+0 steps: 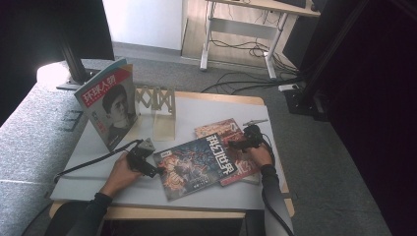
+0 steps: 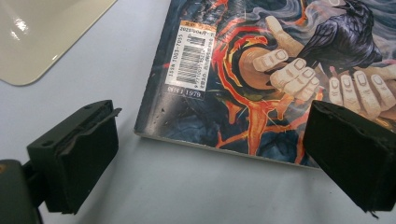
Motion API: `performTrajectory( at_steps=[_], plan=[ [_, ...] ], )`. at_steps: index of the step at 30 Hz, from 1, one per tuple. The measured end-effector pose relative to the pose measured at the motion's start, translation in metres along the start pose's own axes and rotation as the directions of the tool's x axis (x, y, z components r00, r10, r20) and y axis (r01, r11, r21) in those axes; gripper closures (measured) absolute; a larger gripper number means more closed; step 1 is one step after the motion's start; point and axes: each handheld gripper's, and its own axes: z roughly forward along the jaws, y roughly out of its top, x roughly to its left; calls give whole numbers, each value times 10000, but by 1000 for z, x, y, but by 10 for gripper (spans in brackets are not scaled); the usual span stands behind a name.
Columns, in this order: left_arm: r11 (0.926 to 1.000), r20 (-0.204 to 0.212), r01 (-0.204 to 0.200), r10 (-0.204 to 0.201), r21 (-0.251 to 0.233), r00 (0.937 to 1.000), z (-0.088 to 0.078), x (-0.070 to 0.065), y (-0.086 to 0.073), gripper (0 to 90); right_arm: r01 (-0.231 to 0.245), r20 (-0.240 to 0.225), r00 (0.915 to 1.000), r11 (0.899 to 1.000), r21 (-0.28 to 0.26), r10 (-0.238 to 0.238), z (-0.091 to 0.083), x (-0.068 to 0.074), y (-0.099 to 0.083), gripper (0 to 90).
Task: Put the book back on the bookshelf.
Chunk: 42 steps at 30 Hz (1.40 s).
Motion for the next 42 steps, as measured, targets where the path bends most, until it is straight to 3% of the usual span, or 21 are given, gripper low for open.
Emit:
performTrajectory(
  at_steps=[17,32,39,42],
  plan=[
    [9990,63,-407,406,179,9992,-5,-4,-2,43,168,123,9998,9999,11,-169,-7,10,-8,21],
    [9981,204,-454,445,418,9988,-11,-9,-9,28,306,149,9994,9995,-27,-306,-17,30,-23,19],
    [9988,186,-347,341,338,9992,-16,-16,-16,28,417,196,9989,9991,-54,-416,-23,46,-31,18],
    [9991,185,-287,281,316,9994,-16,-17,-16,28,411,196,9990,9991,-130,-408,-23,46,-32,19]
  ],
)
